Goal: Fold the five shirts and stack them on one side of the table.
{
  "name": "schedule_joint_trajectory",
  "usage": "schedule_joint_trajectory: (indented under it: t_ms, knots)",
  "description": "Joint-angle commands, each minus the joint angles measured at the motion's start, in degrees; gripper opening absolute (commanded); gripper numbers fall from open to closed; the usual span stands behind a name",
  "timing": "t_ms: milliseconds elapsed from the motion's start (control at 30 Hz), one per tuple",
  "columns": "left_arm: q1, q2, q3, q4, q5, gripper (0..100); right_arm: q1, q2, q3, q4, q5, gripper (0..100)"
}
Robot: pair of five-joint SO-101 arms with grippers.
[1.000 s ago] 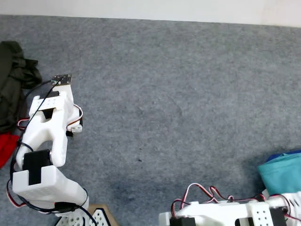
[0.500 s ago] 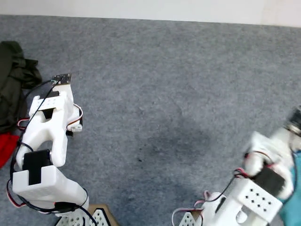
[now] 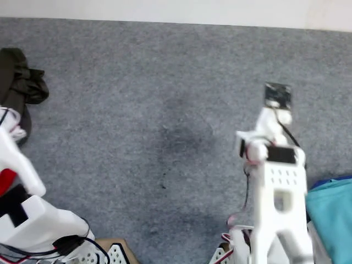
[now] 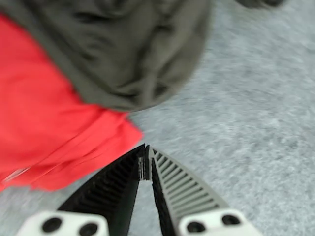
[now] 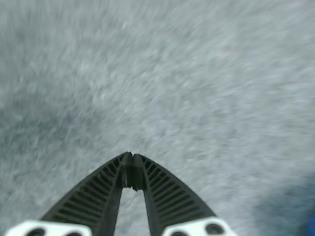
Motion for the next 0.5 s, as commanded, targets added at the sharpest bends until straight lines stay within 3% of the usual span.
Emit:
schedule_joint_trajectory:
  t_ms: [0, 233, 467]
  knots:
    - [-2.86, -0.4, -4.53, 4.4, 0.0, 1, -5.14, 9.36, -3.74, -3.82, -2.9, 0.9]
    - [-11.56, -0.31, -4.35, 4.48, 0.0, 2, -9.98, 15.43, 5.76, -15.25, -0.62, 0.9]
    - [-19.47, 5.76, -1.98, 4.4, -7.65, 17, -10.59, 15.52, 7.52, -17.27, 0.18, 0.9]
